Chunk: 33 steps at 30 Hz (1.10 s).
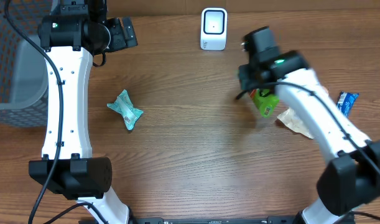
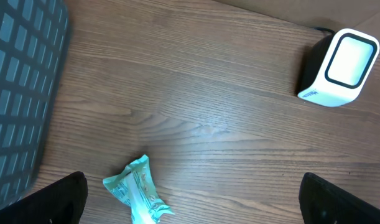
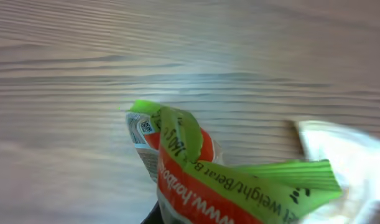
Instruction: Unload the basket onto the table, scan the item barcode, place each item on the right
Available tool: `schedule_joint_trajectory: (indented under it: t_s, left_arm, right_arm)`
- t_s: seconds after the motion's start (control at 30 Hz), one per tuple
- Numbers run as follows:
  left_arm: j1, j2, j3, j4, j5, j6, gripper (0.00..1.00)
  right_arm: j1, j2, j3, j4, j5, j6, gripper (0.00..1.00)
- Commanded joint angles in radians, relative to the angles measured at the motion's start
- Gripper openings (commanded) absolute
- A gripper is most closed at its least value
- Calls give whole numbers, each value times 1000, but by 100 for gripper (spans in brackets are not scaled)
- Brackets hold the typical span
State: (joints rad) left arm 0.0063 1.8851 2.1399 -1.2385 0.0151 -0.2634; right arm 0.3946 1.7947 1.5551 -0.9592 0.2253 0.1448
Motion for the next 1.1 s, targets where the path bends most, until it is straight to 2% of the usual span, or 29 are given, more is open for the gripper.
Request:
schedule_joint_trajectory:
  t_s: [0.0, 0.23, 0.4, 0.53, 0.67, 0.7, 0.77, 0.8, 0.83, 1.07]
  left_arm:
    - [-6, 11, 22, 1, 8, -14, 100]
    - [-6, 11, 22, 1, 8, -14, 100]
    - [-6, 11, 22, 1, 8, -14, 100]
    - [-6, 11, 22, 1, 8, -14, 100]
    - [-6, 11, 22, 1, 8, -14, 100]
    - [-6, 11, 22, 1, 8, -14, 100]
    - [-6, 11, 22, 1, 8, -14, 100]
    - [-6, 11, 22, 1, 8, -14, 100]
    - [-6, 11, 22, 1, 8, -14, 100]
    - [-6, 11, 22, 1, 8, -14, 100]
  right_arm:
    - [118, 82, 3, 19, 520, 100, 4]
    - [236, 281, 3, 154, 806, 82, 4]
    - [298, 381, 3, 251, 982, -10, 4]
    - [353, 388, 3, 304, 978, -50, 4]
    - [412, 388, 3, 345, 851, -136, 4]
    - [423, 388, 3, 343, 810, -142, 7]
    - [437, 388, 3, 341, 754, -142, 22]
    - [448, 388, 3, 341, 701, -142, 45]
    - [453, 388, 3, 341, 681, -142, 55]
    - [482, 388, 5, 283, 472, -137, 52]
